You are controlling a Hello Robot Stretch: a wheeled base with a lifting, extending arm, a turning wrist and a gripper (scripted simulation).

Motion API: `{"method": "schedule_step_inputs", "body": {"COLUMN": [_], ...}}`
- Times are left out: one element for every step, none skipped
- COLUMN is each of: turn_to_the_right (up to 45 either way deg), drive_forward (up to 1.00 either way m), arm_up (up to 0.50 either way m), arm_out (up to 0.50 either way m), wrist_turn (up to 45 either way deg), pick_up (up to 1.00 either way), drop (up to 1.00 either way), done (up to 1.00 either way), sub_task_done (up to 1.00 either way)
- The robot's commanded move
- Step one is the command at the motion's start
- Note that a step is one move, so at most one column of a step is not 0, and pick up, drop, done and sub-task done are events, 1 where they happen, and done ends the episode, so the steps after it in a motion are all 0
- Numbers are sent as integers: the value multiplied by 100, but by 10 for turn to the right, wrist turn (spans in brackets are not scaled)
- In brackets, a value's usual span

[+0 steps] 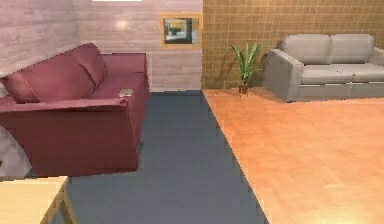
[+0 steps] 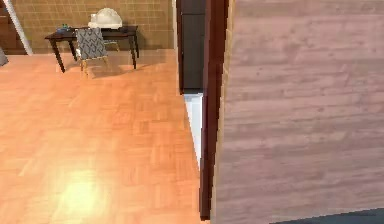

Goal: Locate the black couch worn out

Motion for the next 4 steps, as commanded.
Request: {"method": "schedule_step_inputs", "body": {"turn_to_the_right": [0,-450,-330,0], "drive_forward": [80,0,0,0], "arm_up": [0,0,0,0], "arm_out": [0,0,0,0], "wrist_turn": [0,0,0,0], "pick_up": [0,0,0,0], "drop": [0,0,0,0], "done": [0,0,0,100], "sub_task_done": [0,0,0,0]}}
